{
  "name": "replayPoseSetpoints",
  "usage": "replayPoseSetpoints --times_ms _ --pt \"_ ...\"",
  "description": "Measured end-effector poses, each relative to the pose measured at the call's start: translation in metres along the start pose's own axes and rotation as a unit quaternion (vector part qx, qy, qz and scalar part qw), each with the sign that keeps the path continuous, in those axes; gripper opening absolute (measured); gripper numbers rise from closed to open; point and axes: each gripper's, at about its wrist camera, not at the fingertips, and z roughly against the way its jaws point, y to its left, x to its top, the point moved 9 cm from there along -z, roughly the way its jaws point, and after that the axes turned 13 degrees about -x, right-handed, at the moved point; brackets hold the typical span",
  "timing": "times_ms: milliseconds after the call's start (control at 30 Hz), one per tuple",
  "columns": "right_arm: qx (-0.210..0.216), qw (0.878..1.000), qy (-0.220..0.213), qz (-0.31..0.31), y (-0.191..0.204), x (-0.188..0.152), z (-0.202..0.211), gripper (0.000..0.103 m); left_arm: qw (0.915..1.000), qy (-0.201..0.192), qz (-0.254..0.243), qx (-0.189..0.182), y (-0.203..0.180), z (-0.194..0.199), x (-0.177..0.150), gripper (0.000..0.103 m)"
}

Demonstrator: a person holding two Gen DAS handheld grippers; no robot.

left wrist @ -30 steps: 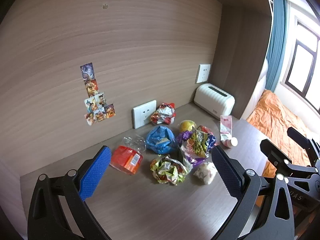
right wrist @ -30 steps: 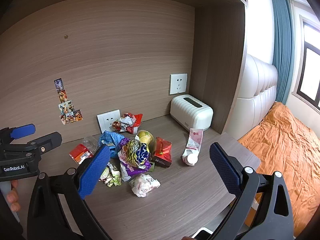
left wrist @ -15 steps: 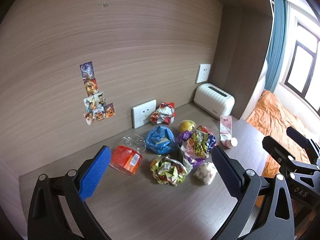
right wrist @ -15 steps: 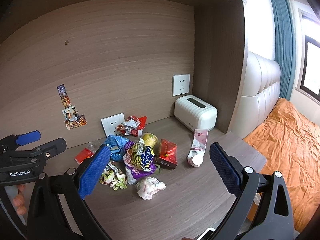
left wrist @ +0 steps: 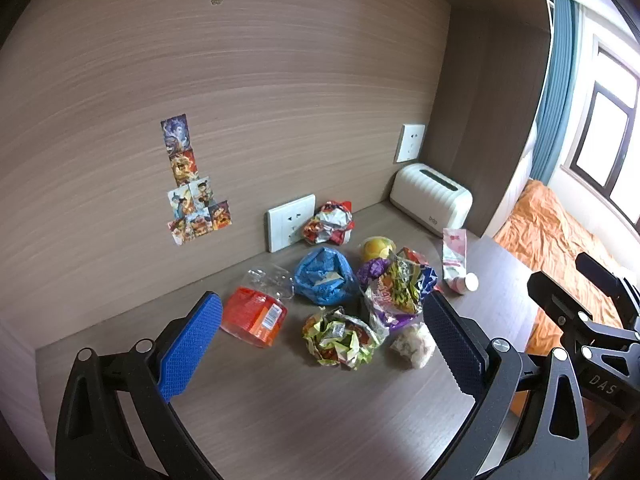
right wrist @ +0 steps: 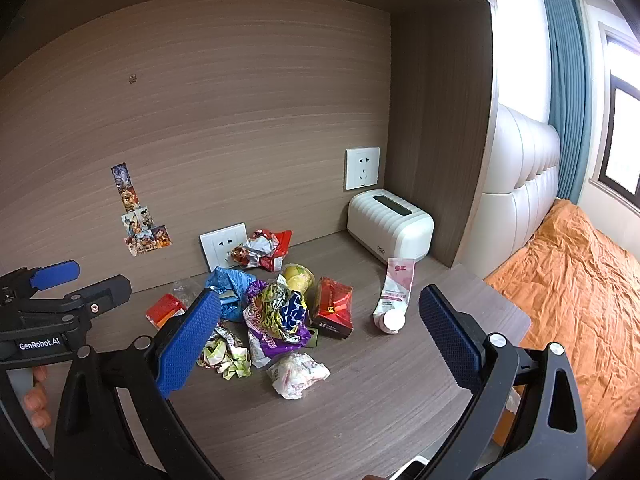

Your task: Collect trash

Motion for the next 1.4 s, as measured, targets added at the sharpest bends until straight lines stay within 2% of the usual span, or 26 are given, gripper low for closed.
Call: replayPoseSetpoints --times_ms 133,533,833,1033,1200,1400 --pt "0.0 1.0 0.0 0.001 0.001 0.0 0.0 0.099 0.9999 0.013 0.0 0.003 0.0 -0.001 -0.002 0.098" --pt "0.001 1.0 0.008 0.009 0.01 -0.002 -0.008 0.099 1.0 0.003 0.005 -0.003 0.003 -0.006 -0.003 0.098" --pt "0.005 0.999 0.028 0.024 0.025 -0.008 -0.026 0.099 0.9997 0.018 0.015 -0.003 0.02 -0.027 -0.004 0.098" --pt "0.009 0.998 0.059 0.035 0.044 -0.021 -0.061 0.099 0.9994 0.025 -0.021 0.015 0.043 -0.056 -0.009 0.098" --pt "-0.003 0.995 0.08 0.054 0.059 -0.034 -0.09 0.099 0.998 0.055 -0.029 0.013 0.069 -0.09 -0.021 0.098" --pt "-0.017 0.992 0.105 0.07 0.069 -0.05 -0.123 0.099 0.995 0.089 -0.032 0.031 0.097 -0.133 -0.034 0.098"
